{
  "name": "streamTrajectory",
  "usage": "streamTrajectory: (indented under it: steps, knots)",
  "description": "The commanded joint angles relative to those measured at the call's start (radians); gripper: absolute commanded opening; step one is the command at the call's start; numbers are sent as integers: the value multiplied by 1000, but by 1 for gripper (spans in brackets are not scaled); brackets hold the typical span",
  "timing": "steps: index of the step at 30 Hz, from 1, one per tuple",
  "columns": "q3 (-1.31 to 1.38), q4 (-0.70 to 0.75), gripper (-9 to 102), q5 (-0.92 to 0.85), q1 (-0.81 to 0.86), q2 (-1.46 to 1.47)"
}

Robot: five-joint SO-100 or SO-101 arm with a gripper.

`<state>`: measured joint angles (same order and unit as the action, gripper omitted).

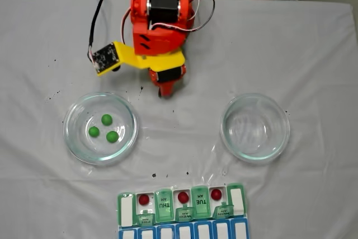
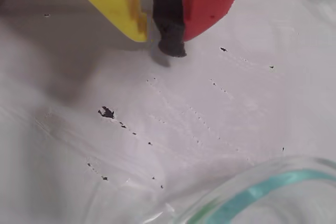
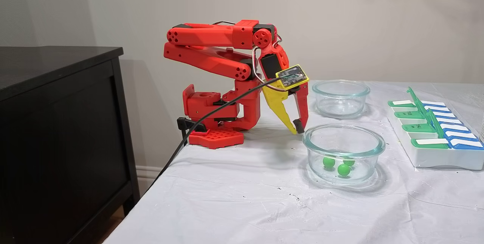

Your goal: Sort medicines into box.

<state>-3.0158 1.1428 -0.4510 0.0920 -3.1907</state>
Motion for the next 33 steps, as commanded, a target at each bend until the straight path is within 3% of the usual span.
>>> streamTrajectory:
  steps: [1, 6, 11, 16, 19, 25, 33]
  knots:
    - [23, -15, 8, -11, -26, -17]
    - [23, -15, 0, -17, -37, -17]
    - [23, -15, 0, -12, -32, -17]
    - [23, -12, 8, 0, -35, -17]
    - [25, -3, 0, 11, -29, -17]
    - [25, -3, 4, 20, -18, -17]
    - [25, -3, 1, 20, -18, -17]
